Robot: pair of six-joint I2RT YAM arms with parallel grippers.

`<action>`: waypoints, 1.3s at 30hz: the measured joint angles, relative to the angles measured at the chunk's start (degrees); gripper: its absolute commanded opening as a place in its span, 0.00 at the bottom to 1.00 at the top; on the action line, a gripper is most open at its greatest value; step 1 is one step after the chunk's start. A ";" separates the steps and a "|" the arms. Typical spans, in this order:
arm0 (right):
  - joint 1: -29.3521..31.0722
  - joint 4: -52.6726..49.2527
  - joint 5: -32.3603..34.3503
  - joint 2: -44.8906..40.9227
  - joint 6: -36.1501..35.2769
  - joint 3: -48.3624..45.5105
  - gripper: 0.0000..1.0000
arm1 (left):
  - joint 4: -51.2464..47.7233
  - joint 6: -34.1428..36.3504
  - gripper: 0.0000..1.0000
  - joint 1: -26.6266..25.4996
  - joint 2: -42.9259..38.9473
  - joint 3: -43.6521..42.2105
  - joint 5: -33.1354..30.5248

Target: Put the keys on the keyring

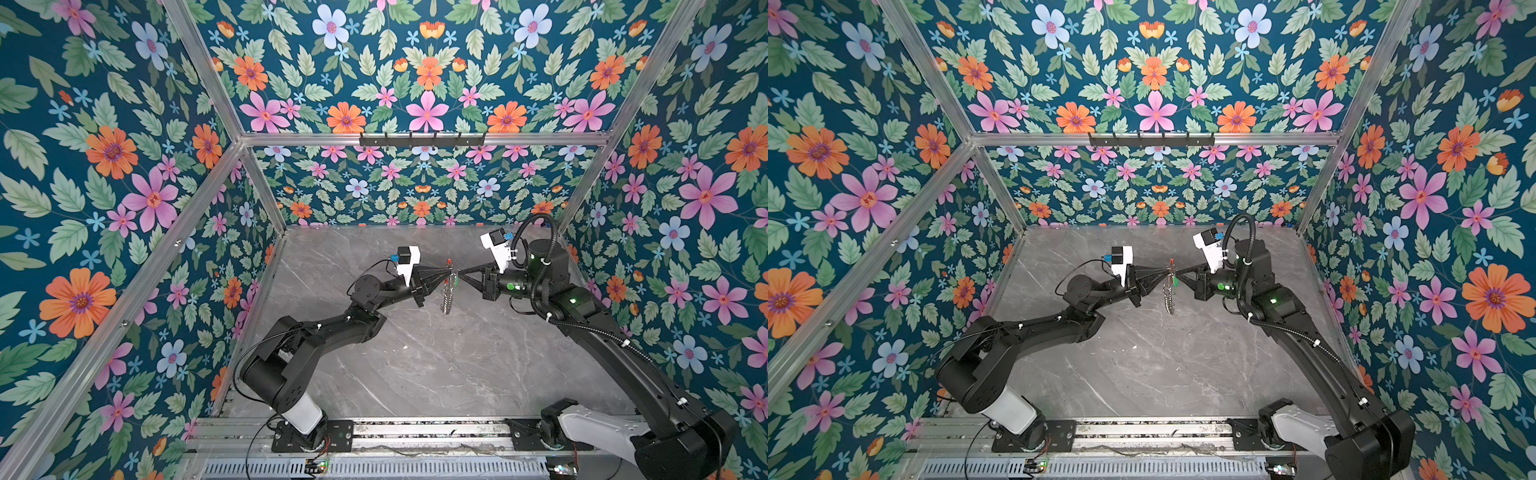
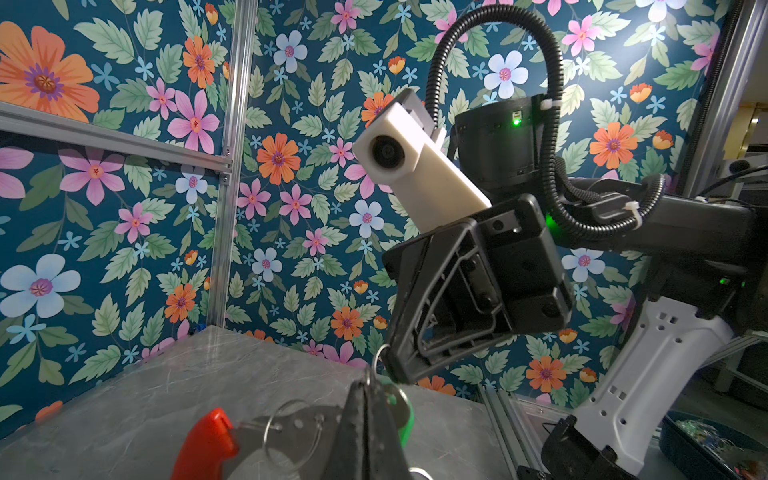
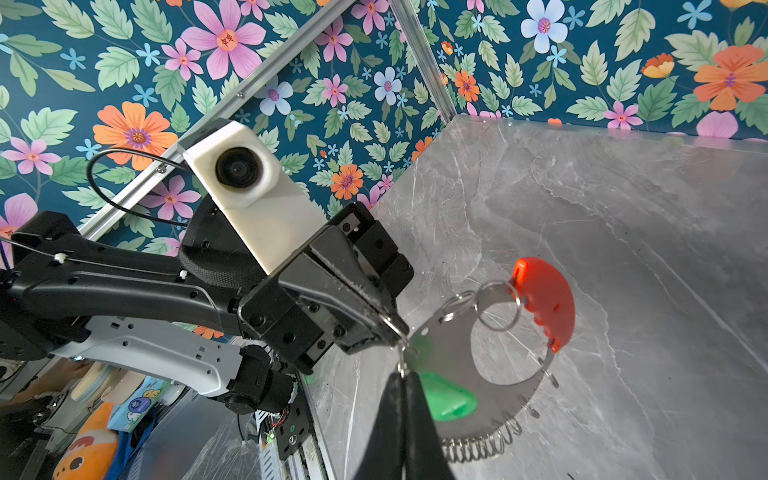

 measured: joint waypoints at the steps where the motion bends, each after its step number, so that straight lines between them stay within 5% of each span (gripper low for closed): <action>1: 0.02 0.04 -0.02 0.11 0.02 0.00 0.00 | 0.00 0.00 0.00 0.00 0.00 -0.02 -0.02; 25: 0.13 2.49 1.46 2.58 2.54 -1.75 0.00 | 2.05 -0.68 0.00 0.17 -0.74 -2.60 -0.66; 39: -0.02 3.02 -5.81 6.01 5.99 -1.42 0.00 | 7.28 -2.16 0.00 0.17 0.11 -2.80 0.83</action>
